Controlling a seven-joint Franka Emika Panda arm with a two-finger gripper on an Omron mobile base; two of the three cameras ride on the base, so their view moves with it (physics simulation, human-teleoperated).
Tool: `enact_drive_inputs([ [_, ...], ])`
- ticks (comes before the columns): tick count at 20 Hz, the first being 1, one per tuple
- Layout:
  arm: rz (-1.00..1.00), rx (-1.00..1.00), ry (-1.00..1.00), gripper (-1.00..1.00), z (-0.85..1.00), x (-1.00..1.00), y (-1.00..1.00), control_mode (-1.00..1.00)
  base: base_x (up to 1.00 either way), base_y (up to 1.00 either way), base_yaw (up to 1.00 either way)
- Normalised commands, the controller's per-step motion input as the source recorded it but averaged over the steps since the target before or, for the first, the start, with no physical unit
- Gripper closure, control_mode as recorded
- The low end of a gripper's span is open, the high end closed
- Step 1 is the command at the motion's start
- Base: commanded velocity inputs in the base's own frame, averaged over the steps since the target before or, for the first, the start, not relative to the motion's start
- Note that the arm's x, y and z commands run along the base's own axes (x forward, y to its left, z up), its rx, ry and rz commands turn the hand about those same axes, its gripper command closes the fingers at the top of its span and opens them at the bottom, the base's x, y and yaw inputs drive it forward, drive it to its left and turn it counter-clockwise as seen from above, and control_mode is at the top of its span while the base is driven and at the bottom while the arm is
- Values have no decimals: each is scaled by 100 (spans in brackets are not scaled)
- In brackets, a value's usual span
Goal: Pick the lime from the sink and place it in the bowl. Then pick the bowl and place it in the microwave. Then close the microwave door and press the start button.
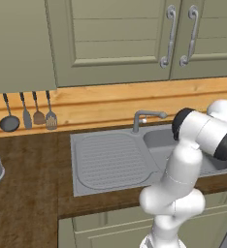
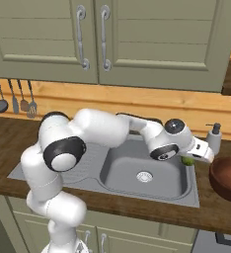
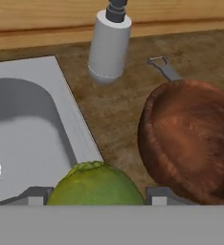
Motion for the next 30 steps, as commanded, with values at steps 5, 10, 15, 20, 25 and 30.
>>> enact_drive_inputs([
  [5, -25, 4, 0, 100, 29, -2, -79, -100, 0, 0, 0],
  [10, -14, 17, 0, 100, 0, -1, -85, -100, 0, 0, 0],
  [15, -8, 20, 0, 100, 0, 0, -75, -100, 0, 0, 0],
  [20, -6, 13, 0, 100, -44, -1, -50, -100, 0, 0, 0],
  [25, -1, 1, -1, 100, -83, 0, 0, -100, 0, 0, 0],
  [30, 0, 0, 0, 100, -30, 0, 25, -100, 0, 0, 0],
])
